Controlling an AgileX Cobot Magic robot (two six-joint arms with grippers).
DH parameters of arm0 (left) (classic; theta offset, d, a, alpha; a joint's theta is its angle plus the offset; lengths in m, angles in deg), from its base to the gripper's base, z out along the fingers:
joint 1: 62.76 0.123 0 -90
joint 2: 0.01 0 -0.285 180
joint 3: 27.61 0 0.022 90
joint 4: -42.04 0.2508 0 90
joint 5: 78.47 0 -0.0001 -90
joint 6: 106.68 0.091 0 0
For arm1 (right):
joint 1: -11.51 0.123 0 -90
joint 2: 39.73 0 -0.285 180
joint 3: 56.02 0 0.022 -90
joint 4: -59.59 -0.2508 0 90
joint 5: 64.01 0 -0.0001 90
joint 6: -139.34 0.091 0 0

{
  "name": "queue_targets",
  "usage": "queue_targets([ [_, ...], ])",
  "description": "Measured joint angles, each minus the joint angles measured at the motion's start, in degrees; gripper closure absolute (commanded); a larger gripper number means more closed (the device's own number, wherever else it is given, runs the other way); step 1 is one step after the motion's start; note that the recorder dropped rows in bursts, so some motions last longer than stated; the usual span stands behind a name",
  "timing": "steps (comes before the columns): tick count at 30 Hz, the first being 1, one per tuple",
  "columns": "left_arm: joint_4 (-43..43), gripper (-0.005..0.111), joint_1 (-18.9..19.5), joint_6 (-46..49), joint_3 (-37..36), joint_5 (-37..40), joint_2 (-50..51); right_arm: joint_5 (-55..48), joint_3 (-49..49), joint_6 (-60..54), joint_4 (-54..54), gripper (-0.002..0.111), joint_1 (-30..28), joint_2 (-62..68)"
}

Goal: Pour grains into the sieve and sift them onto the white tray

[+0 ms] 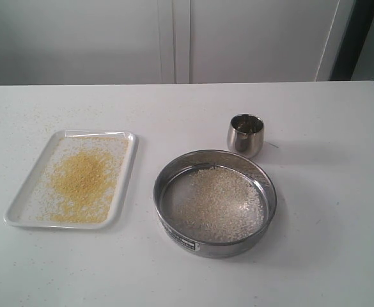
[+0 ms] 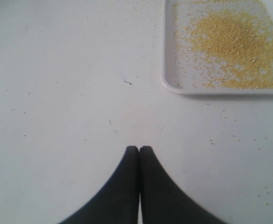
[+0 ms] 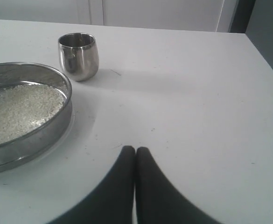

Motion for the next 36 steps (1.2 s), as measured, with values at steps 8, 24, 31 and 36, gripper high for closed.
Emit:
queue_targets([
  [8, 0.0, 0.107, 0.0, 0.0, 0.0, 0.0, 0.0, 2.1, -0.4, 0.0, 8.5, 0.108, 0.0, 0.0],
  [24, 0.0, 0.107, 0.0, 0.0, 0.0, 0.0, 0.0, 2.4, -0.4, 0.0, 6.9, 0.108, 0.0, 0.0],
  [31, 0.0, 0.107, 0.0, 0.0, 0.0, 0.0, 0.0, 2.3, -0.4, 0.0, 6.7, 0.108, 0.0, 0.0],
  [36, 0.0, 0.107, 0.0, 0.0, 0.0, 0.0, 0.0, 2.3, -0.4, 0.0, 6.7, 0.108, 0.0, 0.0],
])
